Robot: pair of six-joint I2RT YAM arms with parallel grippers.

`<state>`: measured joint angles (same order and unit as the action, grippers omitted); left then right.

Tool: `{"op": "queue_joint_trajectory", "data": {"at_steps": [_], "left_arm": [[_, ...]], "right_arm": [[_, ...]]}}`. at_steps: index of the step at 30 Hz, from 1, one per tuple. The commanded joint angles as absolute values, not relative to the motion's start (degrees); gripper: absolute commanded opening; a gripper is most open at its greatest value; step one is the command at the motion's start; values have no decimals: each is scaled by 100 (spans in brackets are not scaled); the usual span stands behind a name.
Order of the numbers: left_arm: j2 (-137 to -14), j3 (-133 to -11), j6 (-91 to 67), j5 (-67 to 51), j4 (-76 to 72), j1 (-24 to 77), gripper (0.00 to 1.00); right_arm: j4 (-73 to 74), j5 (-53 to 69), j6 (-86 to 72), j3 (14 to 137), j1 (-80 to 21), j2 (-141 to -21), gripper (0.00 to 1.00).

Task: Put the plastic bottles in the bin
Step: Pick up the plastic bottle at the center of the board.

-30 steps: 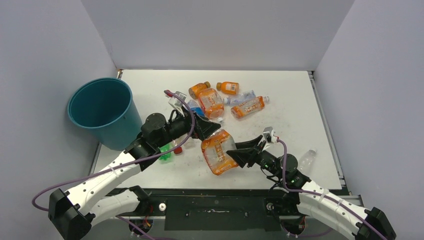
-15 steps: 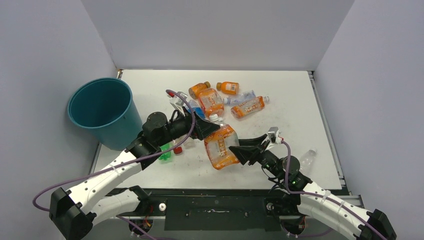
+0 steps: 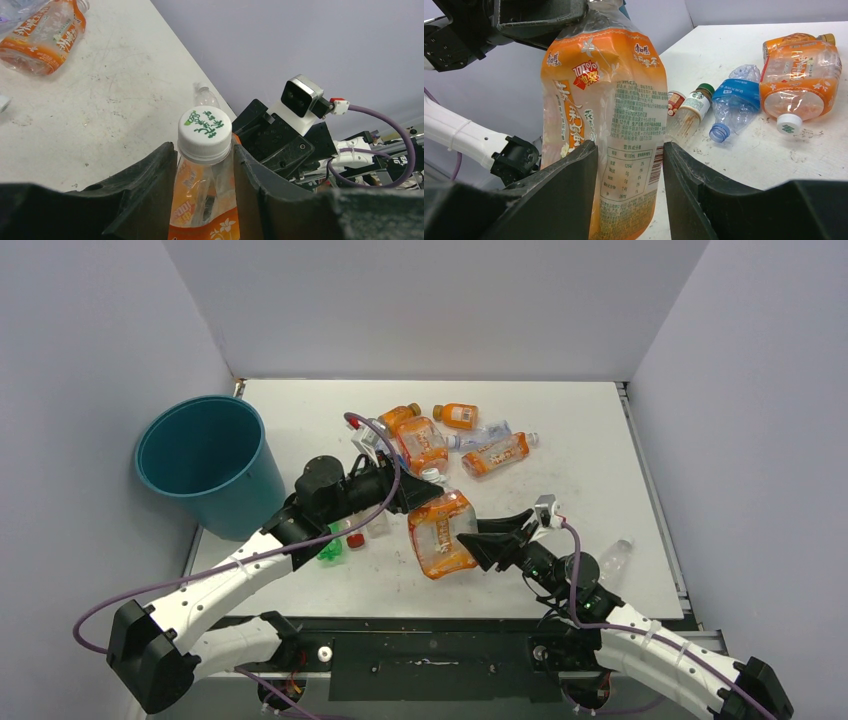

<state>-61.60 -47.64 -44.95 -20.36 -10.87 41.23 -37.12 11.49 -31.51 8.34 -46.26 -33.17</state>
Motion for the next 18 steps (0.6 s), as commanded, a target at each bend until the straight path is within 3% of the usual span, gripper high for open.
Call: {"op": "queue_joint_trajectory", "data": {"at_steps": [1,3,7,10,13,18], "left_arm": [[-6156,-5007,-4495,-2191,-1539,4113,27],[-6197,-5014,-4498,-2189,-1586,4113,28],[-6319,-5108,-4549,-2166,-1533,4097,63],[-6375,-5116,-4628,-2150,-1574,4079,69],[-6423,-5128,-4642,-2204,-1615,4068,55],[-6468,-5134,-4650,-2335,-1665,4061,11]], "right_arm": [[-4067,1183,-3026,844,-4693,-3341,20],[-4049,1210,-3016,839,-4694,-3355,20],[-3989,1198,-2995,835,-4711,-3317,20],[-3973,1144,-3003,819,-4703,-3272,20],[-3971,1143,-2995,826,-4710,-3265,20],[-3937,1151,-2983,834,-4715,-3287,20]]}}
